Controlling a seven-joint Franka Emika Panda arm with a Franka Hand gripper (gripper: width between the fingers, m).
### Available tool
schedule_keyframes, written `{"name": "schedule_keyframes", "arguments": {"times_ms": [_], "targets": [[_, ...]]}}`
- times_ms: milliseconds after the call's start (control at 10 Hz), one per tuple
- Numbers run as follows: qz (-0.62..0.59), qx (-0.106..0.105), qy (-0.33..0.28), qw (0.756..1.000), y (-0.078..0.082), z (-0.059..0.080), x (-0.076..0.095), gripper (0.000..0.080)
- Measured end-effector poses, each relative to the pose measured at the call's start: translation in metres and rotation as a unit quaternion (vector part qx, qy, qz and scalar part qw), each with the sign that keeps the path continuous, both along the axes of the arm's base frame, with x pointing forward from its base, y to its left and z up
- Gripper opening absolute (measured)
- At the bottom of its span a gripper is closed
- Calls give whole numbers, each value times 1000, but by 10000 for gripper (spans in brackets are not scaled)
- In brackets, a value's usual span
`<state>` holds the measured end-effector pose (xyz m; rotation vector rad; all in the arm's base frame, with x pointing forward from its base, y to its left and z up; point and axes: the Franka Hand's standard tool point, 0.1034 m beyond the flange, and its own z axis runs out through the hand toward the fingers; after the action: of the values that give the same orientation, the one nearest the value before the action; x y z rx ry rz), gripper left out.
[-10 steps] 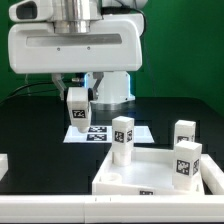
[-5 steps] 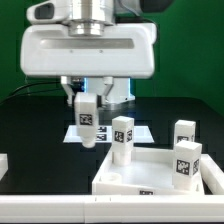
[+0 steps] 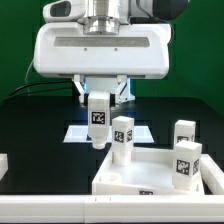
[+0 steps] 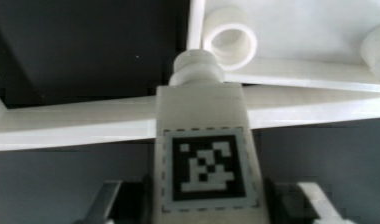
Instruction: Assemble square table
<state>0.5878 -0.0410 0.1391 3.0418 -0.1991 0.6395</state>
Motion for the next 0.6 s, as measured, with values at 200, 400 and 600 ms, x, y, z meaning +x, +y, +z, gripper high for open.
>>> {"name": "schedule_keyframes", "arguments": {"times_ms": [200,400,600], "targets": [[7,0,10,1000,8,-14,-2,285],[10,-6,2,1000,16,-28,10,285],[10,-9,-3,1000,19,-35,16,285]]}}
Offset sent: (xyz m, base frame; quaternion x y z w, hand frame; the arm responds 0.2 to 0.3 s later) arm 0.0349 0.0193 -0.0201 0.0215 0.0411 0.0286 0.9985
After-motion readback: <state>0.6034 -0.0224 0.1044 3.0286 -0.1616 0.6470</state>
